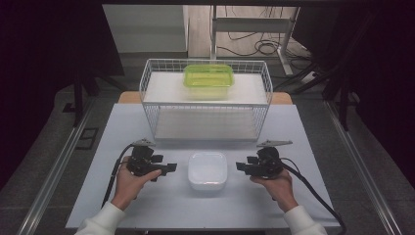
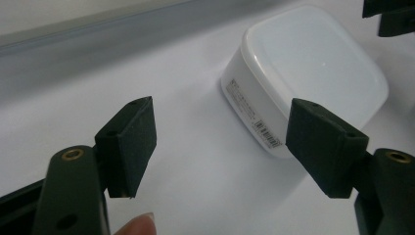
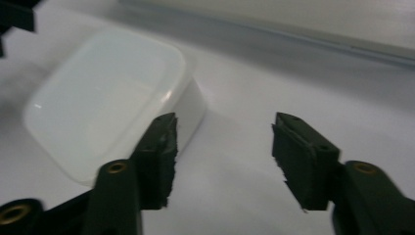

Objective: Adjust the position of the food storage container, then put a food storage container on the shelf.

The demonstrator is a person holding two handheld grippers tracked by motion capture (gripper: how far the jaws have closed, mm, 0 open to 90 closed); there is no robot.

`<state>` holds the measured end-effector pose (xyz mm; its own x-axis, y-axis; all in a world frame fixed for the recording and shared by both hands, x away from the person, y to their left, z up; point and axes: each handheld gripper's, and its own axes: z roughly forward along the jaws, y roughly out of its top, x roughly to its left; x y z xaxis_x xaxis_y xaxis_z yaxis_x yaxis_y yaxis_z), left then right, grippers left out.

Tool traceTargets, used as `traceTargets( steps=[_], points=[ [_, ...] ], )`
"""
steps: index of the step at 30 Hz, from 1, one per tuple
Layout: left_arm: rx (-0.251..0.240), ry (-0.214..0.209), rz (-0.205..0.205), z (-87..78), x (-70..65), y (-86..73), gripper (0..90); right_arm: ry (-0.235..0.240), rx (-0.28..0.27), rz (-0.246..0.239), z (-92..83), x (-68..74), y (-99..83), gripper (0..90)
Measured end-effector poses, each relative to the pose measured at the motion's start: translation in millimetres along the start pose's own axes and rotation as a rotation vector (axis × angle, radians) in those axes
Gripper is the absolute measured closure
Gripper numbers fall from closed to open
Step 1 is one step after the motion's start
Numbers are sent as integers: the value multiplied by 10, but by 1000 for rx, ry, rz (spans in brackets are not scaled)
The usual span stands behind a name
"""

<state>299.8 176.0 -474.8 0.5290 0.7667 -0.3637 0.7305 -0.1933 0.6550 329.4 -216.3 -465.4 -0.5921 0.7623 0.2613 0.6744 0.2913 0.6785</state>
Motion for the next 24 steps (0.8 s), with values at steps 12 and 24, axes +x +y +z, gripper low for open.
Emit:
traceTargets(
  steps=[12,24],
  points=[
    [-34,-49,-64,-31,6,-7,255,96,-77,28,-123,27,7,311],
    [-25,-151,-201,48,52,-56,265,176,-46,85,-23,47,20,344]
  ],
)
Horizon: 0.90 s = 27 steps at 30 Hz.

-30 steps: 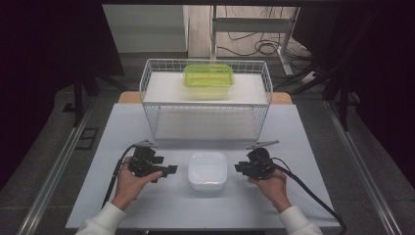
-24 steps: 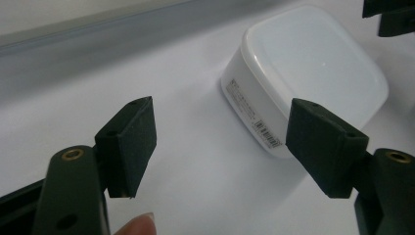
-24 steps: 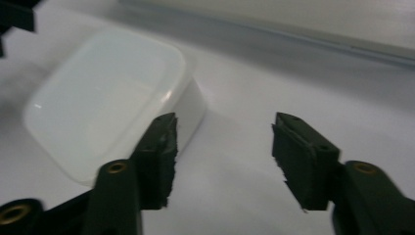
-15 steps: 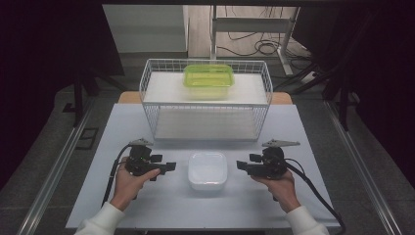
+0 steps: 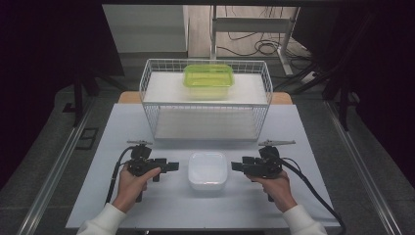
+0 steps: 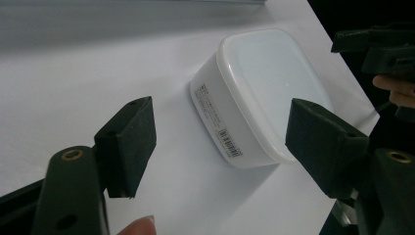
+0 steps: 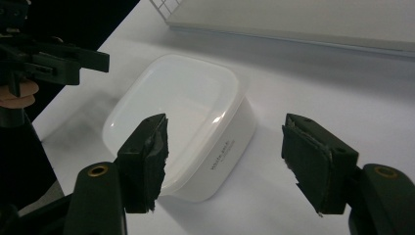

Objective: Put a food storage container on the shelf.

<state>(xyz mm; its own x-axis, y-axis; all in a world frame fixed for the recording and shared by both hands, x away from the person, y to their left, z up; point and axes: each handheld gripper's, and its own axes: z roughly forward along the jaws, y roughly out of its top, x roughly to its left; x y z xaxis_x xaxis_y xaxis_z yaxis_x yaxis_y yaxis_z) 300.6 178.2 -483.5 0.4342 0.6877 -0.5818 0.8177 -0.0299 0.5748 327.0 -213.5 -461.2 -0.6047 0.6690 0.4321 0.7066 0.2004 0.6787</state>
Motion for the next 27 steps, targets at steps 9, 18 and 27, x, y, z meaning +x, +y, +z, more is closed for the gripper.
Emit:
traceTargets(
  steps=[9,18,27],
  points=[
    [19,-49,-45,118,13,10,283,33,14,36,70,-7,-6,351],
    [39,-79,-64,241,-19,43,327,48,35,53,158,-18,-31,393],
    [67,-131,-90,376,16,79,390,54,51,78,244,-52,-45,435]
  ],
)
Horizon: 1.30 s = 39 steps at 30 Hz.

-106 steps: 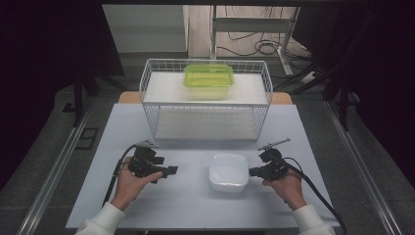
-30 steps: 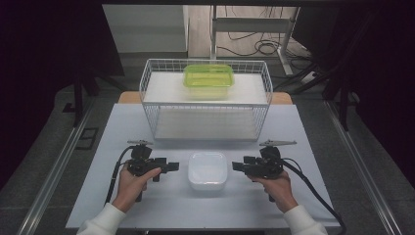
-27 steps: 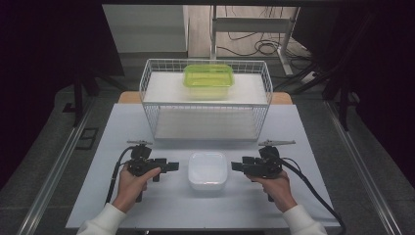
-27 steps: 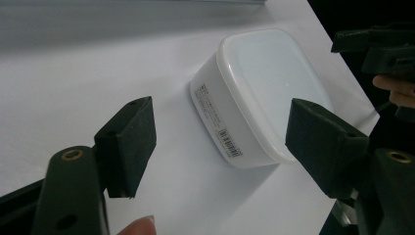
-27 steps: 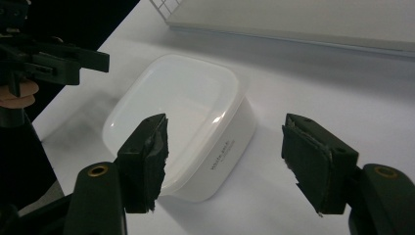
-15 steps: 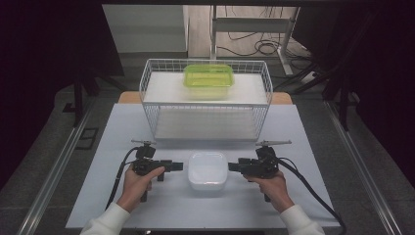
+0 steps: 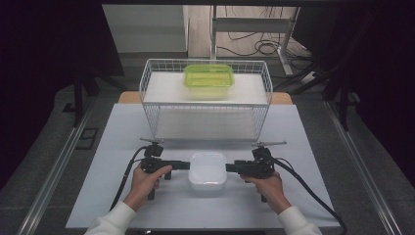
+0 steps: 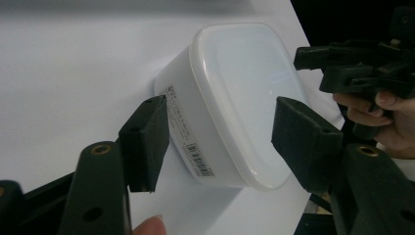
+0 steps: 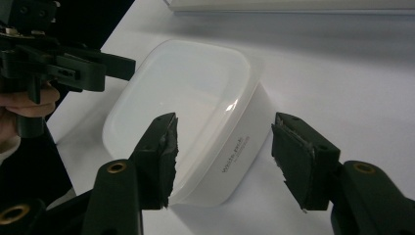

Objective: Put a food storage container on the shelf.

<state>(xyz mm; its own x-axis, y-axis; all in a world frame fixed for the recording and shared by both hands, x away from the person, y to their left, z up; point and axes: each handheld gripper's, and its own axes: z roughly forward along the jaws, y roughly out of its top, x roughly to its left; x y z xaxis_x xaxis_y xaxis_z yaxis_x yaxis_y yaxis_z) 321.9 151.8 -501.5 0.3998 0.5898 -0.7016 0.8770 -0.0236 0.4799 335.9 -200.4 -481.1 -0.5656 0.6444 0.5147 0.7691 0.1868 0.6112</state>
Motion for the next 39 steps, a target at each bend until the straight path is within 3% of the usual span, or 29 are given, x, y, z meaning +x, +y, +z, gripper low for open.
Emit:
traceTargets(
  steps=[8,20,23,29,33,39],
  points=[
    [18,-14,-12,62,38,-1,460,16,17,53,95,-56,3,474],
    [38,-78,-67,109,104,-17,575,60,35,90,165,-85,-9,541],
    [41,-111,-91,133,111,-24,629,75,34,95,170,-86,-9,581],
    [27,-114,-116,116,115,-34,694,85,38,149,167,-79,-9,646],
    [23,-112,-115,97,90,-43,707,86,35,182,153,-68,-5,677],
    [19,-127,-99,59,67,-56,741,83,33,188,103,-43,-4,715]
  ],
)
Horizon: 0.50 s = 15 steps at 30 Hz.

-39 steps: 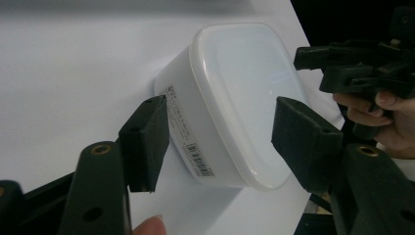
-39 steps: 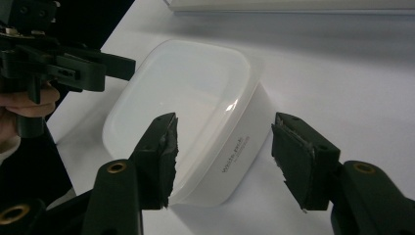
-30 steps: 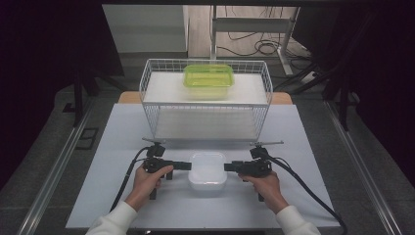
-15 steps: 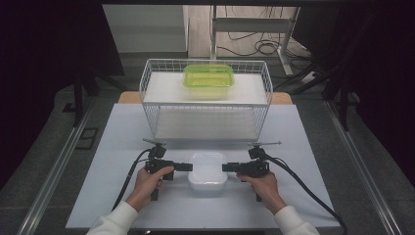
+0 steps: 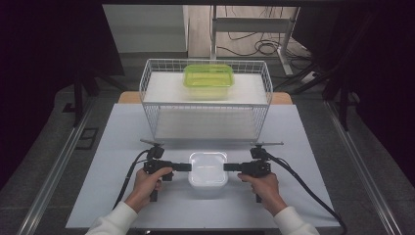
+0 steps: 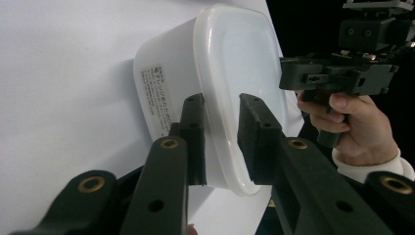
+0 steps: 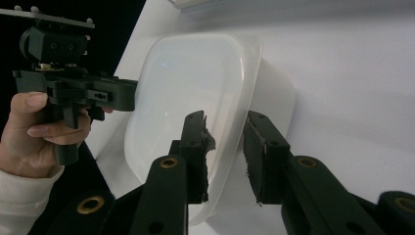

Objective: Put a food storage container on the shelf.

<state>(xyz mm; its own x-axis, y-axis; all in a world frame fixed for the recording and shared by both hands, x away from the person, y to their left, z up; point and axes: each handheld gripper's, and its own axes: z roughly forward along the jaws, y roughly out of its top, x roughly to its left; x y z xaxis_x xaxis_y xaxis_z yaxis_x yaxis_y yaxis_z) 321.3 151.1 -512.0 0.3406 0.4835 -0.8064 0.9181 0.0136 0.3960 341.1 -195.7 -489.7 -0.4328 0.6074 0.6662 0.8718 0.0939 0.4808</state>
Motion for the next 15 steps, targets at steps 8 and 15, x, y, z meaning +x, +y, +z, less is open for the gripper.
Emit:
traceTargets(
  steps=[8,15],
  points=[
    [-12,2,13,-35,-43,-17,782,11,-8,-9,-49,25,3,756],
    [-12,6,28,-52,-62,-21,800,28,-11,-4,-72,24,1,779]
  ],
)
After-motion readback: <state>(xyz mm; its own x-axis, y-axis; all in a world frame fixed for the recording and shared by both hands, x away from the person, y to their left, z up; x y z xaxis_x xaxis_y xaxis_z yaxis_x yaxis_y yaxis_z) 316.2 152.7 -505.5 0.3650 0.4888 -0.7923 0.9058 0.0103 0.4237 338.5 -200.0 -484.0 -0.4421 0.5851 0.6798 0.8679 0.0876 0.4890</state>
